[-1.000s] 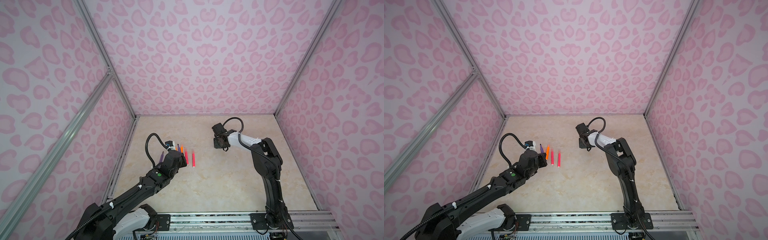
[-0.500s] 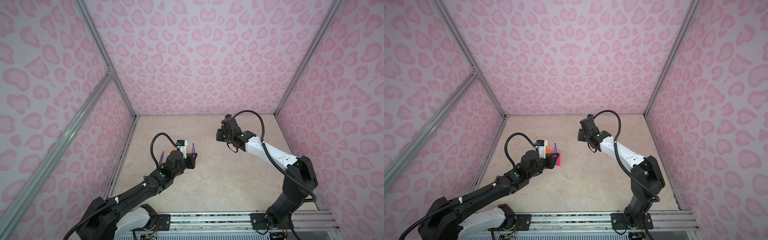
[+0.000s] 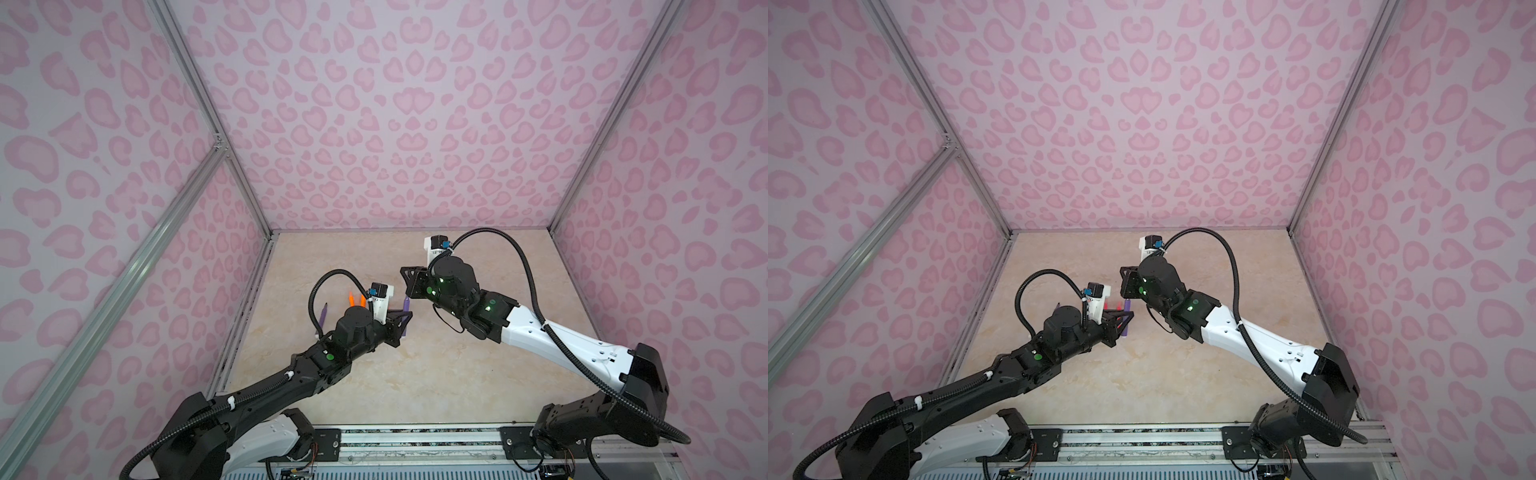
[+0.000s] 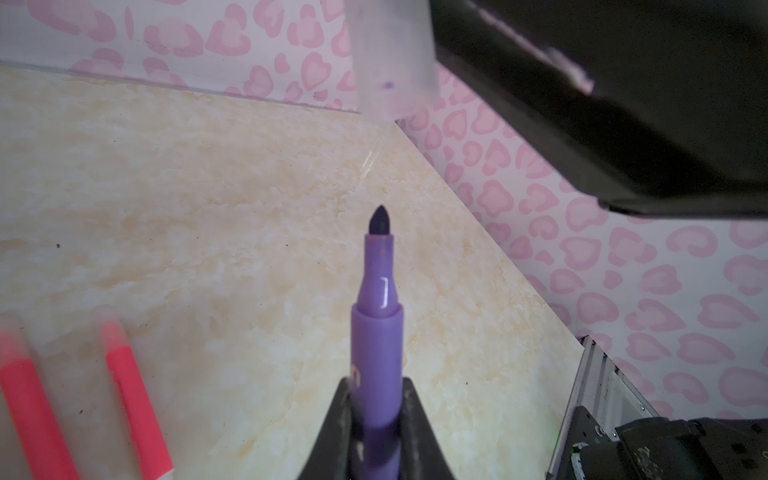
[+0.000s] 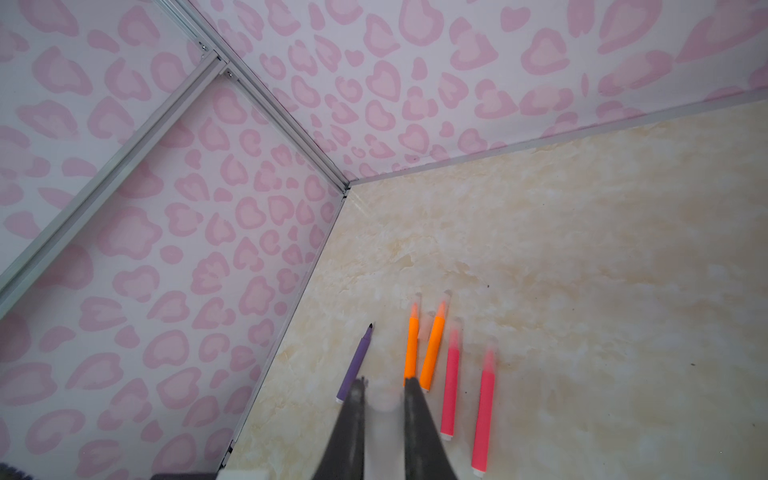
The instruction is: Insert the pens into the pen caps
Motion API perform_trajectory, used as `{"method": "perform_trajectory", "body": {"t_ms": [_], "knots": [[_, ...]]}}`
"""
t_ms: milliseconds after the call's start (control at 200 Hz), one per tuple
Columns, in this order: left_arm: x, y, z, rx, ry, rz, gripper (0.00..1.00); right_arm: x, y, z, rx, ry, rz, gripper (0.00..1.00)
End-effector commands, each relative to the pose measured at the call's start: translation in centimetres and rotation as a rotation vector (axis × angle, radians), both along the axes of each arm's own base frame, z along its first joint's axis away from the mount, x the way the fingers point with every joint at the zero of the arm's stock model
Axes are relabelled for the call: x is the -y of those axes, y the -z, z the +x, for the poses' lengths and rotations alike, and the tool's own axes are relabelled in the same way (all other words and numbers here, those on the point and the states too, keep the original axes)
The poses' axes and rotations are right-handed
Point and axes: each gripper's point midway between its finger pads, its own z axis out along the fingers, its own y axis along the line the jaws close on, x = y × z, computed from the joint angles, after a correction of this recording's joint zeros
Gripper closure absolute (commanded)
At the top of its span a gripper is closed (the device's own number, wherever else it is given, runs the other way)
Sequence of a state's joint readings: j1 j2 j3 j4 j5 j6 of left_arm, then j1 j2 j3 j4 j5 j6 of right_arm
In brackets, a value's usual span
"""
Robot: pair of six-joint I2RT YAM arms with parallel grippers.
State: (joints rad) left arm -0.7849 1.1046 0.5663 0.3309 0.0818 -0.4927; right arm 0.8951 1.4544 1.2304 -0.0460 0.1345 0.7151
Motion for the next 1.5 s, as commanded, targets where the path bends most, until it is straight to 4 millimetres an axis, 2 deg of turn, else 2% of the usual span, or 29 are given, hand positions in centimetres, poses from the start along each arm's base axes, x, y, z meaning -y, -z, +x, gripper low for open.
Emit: {"method": "perform_trajectory", "body": {"t_ms": [0,255,615,835,1495], "knots": [[-0.1,-1.2,0.3,0.045,-0.013,-0.024,0.97,0.5,-0.3,0.5,0.037,0.078,-0.019,1.00],[-1.0,-1.0,0.9,0.043,-0.074,-0.004,0.97,0.7,0.8,0.7,0.031,0.139,-0.085,1.00],[-1.3,-1.0,0.9,0.042,-0.089,-0.001,0.97,-0.6,1.9,0.3,0.027,0.138,-0.147,1.00],[-1.4,-1.1,0.9,0.043,-0.092,-0.003,0.97,-0.4,2.0,0.4,0.036,0.157,-0.165,1.00],[-2.1,-1.0,1.4,0.041,-0.139,0.012,0.97,-1.2,4.2,-2.0,0.004,0.062,-0.140,1.00]]}}
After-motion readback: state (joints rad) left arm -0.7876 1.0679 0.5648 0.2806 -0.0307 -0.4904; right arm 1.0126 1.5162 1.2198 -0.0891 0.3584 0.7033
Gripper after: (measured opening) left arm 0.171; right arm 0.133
